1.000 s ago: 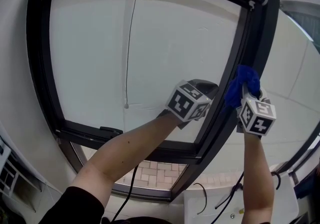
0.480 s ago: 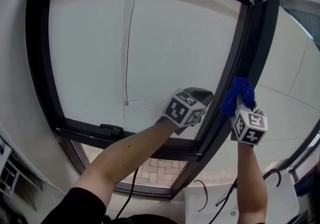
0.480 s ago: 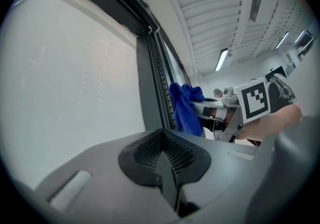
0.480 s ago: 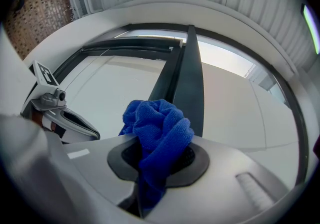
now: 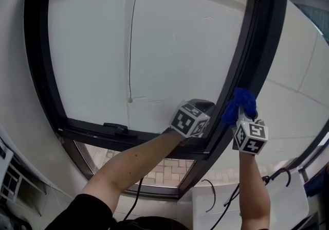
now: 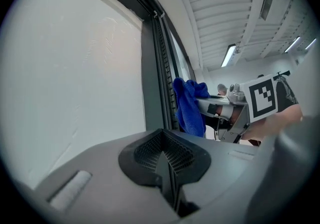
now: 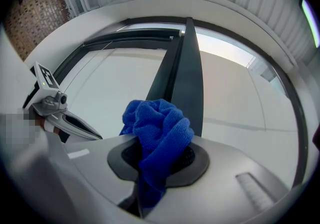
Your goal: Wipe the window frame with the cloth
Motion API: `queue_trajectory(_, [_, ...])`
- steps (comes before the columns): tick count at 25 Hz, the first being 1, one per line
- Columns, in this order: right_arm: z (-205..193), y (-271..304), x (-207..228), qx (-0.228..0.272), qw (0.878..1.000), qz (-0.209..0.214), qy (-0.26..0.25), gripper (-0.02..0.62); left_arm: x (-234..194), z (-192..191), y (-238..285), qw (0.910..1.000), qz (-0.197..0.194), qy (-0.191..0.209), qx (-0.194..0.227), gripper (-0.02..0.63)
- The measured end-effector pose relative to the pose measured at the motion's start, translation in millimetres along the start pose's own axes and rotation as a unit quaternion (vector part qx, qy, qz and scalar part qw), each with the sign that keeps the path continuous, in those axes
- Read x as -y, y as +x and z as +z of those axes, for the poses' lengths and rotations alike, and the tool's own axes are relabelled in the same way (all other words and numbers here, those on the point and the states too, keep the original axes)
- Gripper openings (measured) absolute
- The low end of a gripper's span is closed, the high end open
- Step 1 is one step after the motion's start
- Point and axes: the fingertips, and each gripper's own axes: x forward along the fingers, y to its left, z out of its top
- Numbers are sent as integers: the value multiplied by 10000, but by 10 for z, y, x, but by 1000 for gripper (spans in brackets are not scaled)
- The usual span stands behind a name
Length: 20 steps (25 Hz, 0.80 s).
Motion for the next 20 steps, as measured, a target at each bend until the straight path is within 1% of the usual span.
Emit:
queue_trajectory(4, [-186, -48, -36, -114, 9999, 15, 80, 78, 40, -156, 2, 10000, 40, -8, -75, -8])
queue_trajectory(8, [-359, -91, -75, -182, 9997, -17, 182, 78, 67, -309, 20, 9996, 176, 117, -201, -8])
queue_trajectory(12, [-495, -129, -126, -239, 9993, -33, 282, 78, 50, -435, 47, 9993, 287, -47, -244, -8])
queue_trajectory(20, [-716, -184, -187, -343, 9988, 6, 338, 78, 63, -578, 100, 9991, 258, -106, -315, -8])
